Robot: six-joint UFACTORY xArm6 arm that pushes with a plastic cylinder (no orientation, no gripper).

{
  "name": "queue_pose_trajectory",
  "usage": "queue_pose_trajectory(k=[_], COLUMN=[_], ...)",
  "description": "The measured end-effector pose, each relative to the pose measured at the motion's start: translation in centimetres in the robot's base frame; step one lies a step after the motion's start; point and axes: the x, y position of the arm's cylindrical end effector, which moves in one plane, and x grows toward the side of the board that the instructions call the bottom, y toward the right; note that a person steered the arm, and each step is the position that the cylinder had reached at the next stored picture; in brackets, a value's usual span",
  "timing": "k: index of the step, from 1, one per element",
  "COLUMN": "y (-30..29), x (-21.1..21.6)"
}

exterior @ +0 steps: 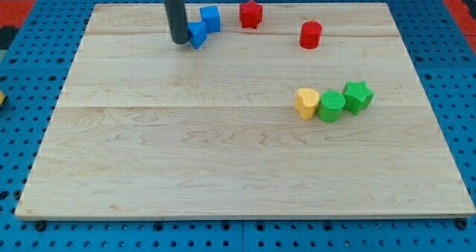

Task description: Push the red circle closer to the red star

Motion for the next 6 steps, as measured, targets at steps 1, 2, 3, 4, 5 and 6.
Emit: queue_pose_trajectory(k=[1, 2, 3, 4, 5, 6], y=[2.8, 4.0, 8.7, 16.9, 26.5, 20.3], x=[-1.0, -0.5, 1.7, 3.6, 2.6, 0.0])
